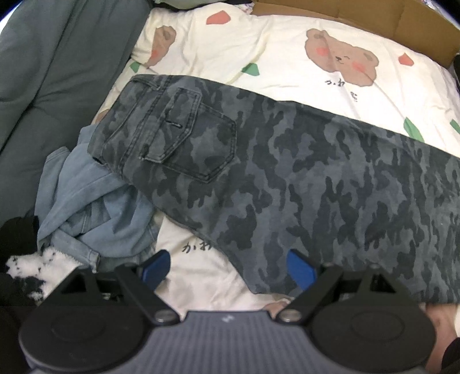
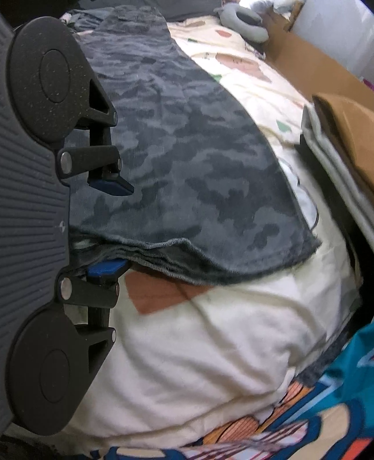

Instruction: Fold clothes

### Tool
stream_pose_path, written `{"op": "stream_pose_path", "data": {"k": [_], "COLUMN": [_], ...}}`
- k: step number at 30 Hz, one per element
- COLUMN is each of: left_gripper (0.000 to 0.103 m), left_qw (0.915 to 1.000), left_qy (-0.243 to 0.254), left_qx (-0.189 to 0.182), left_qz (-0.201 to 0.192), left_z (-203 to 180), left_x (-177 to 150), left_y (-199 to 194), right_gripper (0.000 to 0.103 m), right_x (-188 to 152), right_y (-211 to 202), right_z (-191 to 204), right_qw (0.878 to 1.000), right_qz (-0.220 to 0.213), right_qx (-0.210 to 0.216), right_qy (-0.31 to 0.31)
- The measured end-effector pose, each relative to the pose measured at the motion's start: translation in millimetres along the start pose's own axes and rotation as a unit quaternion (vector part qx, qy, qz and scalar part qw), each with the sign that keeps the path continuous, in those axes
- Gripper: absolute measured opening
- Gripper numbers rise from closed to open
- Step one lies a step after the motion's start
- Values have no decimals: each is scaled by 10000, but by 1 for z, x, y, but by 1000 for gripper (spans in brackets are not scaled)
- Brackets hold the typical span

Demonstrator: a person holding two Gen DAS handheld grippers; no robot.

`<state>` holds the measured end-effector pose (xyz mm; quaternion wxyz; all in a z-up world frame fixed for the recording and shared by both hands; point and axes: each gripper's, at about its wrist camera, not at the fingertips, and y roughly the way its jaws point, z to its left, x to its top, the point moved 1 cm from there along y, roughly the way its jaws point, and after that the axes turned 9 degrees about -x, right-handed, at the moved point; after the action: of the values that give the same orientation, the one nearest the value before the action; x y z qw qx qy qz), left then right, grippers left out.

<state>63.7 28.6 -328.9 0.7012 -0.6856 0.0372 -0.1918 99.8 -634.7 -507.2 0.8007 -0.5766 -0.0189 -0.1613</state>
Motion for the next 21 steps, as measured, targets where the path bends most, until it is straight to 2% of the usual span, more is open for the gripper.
{"op": "stream_pose_path", "data": {"k": [7, 13, 15, 17, 21], "left_gripper": [89, 89, 89, 89, 89], "left_qw": [10000, 9999, 10000, 10000, 9998], "left_qy": [37, 115, 40, 32, 125], "left_qx": [20, 25, -11, -39, -37], "left_qz": [79, 93, 59, 49, 131], "left_z": [0, -5, -5, -7, -11], "left_x": [-3, 2, 4, 5, 4], "left_y": [3, 4, 4, 5, 10], "right_gripper": [50, 49, 44, 22, 22], "right_x": [-4, 5, 12, 18, 27], "right_y": [21, 32, 33, 36, 45], "right_z": [-22, -29, -28, -28, -27], "right_qw": [9996, 9988, 9987, 9985, 9981], "right_qz": [29, -78, -51, 19, 152], "right_qx": [-115, 246, 345, 435, 565], "right_qy": [239, 409, 369, 345, 196]}}
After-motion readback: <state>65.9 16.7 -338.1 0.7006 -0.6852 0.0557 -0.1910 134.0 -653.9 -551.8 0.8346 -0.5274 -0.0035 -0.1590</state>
